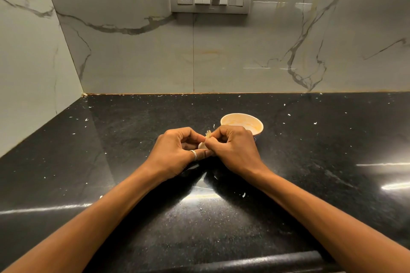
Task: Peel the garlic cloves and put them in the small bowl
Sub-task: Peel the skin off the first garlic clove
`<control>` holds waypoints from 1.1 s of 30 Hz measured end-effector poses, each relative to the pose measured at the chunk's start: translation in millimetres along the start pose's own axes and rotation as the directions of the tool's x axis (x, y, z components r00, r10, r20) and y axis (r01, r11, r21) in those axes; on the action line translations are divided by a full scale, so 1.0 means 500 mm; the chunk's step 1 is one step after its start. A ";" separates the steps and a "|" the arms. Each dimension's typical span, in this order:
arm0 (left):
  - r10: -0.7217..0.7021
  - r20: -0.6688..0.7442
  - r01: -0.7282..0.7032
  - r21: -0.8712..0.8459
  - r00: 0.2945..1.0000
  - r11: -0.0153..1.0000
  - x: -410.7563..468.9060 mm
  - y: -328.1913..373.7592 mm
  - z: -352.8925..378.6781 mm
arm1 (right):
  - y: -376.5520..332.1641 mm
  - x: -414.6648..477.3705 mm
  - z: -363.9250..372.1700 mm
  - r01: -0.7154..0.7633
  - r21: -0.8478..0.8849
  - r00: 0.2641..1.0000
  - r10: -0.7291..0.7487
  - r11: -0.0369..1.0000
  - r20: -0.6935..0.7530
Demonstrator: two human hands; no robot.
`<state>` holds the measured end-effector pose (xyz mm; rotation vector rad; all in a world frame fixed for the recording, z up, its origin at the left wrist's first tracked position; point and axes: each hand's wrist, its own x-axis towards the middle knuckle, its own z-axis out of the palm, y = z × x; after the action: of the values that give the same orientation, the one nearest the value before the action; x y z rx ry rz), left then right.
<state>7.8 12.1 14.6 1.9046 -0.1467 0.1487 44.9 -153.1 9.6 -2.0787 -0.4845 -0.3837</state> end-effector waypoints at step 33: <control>-0.138 -0.044 0.106 -0.430 0.990 0.897 0.004 0.006 -0.010 | -0.005 0.002 0.003 -0.151 0.103 0.988 0.147 0.983 0.041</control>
<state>9.1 15.6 19.3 1.4615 -0.0065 0.0916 44.4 -150.2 11.1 -2.0061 -0.3576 -0.2312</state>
